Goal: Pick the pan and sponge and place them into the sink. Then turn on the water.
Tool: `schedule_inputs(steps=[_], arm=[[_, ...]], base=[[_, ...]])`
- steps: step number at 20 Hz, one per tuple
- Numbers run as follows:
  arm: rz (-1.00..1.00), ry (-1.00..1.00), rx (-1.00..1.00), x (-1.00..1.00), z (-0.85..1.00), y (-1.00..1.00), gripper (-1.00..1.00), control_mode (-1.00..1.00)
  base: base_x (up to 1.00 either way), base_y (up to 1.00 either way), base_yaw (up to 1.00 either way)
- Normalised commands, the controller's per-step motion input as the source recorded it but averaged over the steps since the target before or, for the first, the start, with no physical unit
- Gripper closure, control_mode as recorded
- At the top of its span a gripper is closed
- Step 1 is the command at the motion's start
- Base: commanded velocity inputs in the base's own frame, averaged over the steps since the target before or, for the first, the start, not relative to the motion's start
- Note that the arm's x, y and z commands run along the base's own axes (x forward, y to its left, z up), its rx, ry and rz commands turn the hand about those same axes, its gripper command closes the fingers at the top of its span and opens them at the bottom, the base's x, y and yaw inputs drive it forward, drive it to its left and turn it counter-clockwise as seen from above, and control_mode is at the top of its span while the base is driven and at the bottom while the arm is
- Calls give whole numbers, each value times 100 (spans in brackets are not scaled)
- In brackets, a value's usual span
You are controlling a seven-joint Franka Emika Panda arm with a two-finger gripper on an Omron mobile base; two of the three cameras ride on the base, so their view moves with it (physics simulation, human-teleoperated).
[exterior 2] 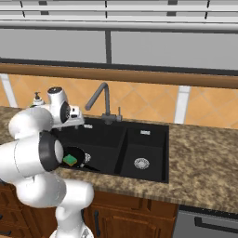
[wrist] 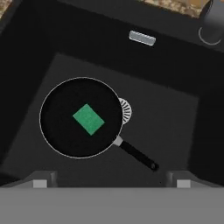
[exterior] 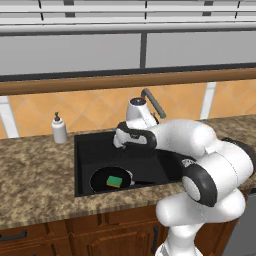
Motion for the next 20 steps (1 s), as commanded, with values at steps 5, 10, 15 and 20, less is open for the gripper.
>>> schedule_inputs(steps=[5, 10, 15, 20], arm=[[-28, -3, 4, -69, 100, -55, -100, -100], [-28, -15, 13, -90, 100, -58, -100, -100], [-29, -16, 25, -59, 63, -76, -100, -100], [-17, 2, 39, 1, 6, -100, -100, -100]], base=[[0, 0, 0], [0, 0, 0], [0, 0, 0], [0, 0, 0]])
